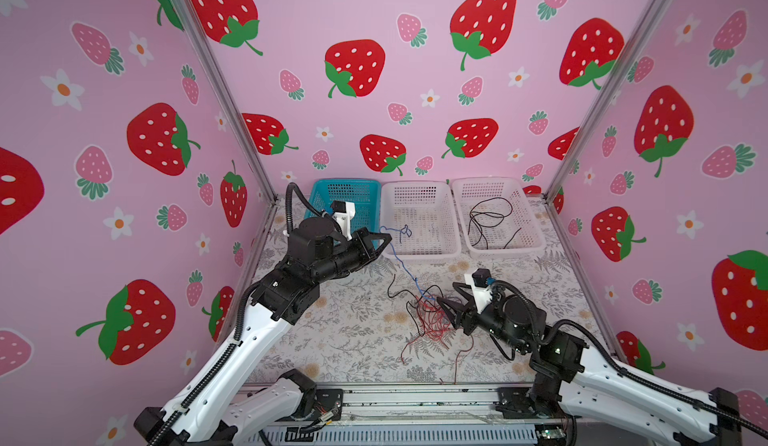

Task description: Untangle the cables

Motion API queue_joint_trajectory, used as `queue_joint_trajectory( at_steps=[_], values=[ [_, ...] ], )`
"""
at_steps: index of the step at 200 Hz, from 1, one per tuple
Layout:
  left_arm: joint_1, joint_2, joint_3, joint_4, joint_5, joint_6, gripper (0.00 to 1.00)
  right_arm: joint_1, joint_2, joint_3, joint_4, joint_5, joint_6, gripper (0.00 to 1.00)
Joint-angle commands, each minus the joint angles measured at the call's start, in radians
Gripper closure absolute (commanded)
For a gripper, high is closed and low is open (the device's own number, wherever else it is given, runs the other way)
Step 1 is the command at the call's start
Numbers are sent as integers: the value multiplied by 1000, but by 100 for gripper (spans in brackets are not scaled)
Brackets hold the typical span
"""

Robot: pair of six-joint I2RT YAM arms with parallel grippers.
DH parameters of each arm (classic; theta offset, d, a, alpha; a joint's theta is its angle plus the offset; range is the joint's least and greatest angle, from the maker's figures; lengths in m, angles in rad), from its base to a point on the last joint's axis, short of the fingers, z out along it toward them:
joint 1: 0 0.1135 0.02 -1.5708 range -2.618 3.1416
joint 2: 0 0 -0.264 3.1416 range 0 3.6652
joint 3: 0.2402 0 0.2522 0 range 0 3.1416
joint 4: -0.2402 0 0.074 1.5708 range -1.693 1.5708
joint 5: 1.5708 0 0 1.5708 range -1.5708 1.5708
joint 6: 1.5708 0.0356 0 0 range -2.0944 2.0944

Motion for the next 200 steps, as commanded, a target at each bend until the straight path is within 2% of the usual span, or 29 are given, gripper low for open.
queue_joint_trajectory(
  at_steps=[1, 37, 59, 70, 79, 92, 120, 145, 180, 200],
  values=[
    [-7, -9, 35, 3, 32, 18, 100, -3, 44, -20, 89, -22, -70, 32],
    [-9, -13, 33, 17, 58, 20, 100, -24, 137, -39, 190, 23, -109, 33],
    [-14, -9, 33, 30, 82, 20, 100, -48, 193, -45, 265, 19, -127, 39],
    [-17, -8, 35, 32, 92, 23, 100, -64, 215, -47, 291, 11, -136, 47],
    [-19, -9, 39, 29, 101, 29, 100, -76, 230, -44, 301, 11, -139, 59],
    [-19, -13, 43, 21, 116, 40, 100, -91, 237, -45, 318, 2, -139, 65],
    [-19, -27, 47, -15, 138, 75, 100, -106, 213, -44, 325, -20, -142, 87],
    [-18, -40, 35, -57, 164, 120, 100, -106, 146, -25, 290, -22, -138, 99],
    [-18, -39, -6, -70, 259, 178, 100, -108, 62, 56, 192, 33, -124, 100],
    [-18, -48, -11, -94, 276, 223, 100, -108, 40, 108, 140, 56, -117, 100]
  ],
)
